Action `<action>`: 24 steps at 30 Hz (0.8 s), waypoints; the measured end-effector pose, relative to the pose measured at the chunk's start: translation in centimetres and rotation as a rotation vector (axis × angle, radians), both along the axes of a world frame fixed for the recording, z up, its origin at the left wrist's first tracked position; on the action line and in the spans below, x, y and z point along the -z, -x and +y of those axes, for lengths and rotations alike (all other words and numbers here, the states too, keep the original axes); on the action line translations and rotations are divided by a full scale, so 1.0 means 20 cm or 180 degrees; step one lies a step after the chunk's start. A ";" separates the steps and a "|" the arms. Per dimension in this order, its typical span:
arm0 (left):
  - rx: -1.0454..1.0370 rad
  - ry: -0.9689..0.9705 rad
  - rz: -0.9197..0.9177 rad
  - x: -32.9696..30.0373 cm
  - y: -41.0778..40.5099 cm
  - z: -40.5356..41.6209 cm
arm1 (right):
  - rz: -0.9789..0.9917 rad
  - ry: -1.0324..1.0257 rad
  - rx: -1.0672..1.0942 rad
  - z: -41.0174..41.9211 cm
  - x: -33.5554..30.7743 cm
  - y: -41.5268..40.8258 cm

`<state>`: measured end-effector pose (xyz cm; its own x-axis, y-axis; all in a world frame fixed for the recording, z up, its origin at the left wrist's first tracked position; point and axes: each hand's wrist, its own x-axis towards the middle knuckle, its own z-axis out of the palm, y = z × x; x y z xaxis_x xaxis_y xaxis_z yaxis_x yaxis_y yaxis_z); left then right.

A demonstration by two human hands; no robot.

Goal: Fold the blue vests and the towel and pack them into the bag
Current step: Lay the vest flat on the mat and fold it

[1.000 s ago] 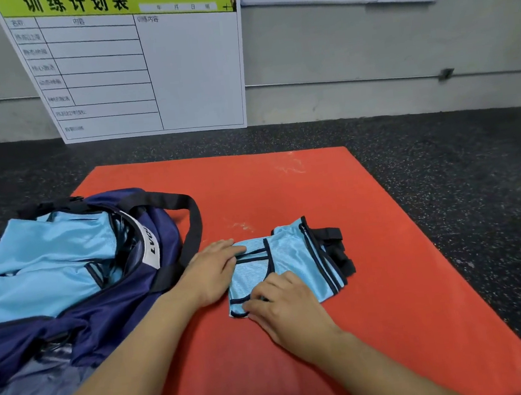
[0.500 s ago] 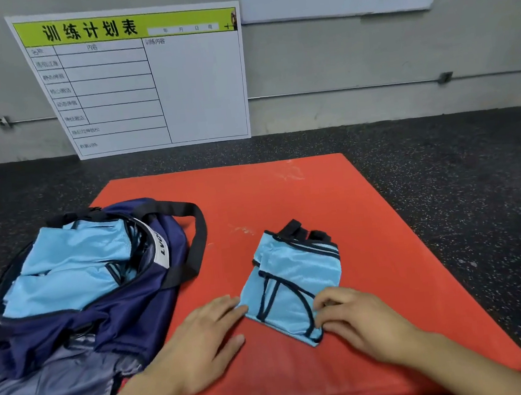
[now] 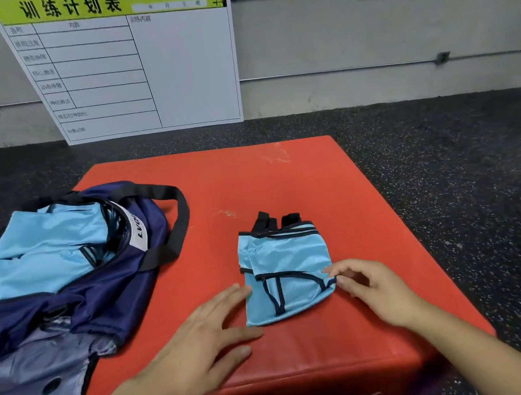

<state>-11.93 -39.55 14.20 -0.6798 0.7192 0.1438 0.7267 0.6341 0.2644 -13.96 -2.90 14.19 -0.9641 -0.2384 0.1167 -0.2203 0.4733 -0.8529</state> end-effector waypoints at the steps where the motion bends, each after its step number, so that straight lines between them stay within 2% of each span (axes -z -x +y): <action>1: 0.0023 -0.0042 0.0002 0.01 0.02 0.02 | -0.0067 0.0114 0.0065 0.00 0.00 0.01; 8: -0.0269 -0.0873 -0.0324 0.05 0.18 0.12 | -0.0310 0.0710 0.0292 -0.01 0.01 0.11; 15: -0.1019 -0.1992 -0.0879 -0.01 0.34 0.24 | -0.0331 0.0747 0.0587 -0.06 -0.05 0.22; 19: -0.1246 -0.2088 -0.0916 0.02 0.44 0.28 | -0.0220 0.0222 0.0880 -0.08 -0.05 0.32; 24: -0.1490 -0.1900 -0.0743 0.08 0.54 0.34 | 0.0167 -0.0990 0.1232 -0.08 -0.02 0.43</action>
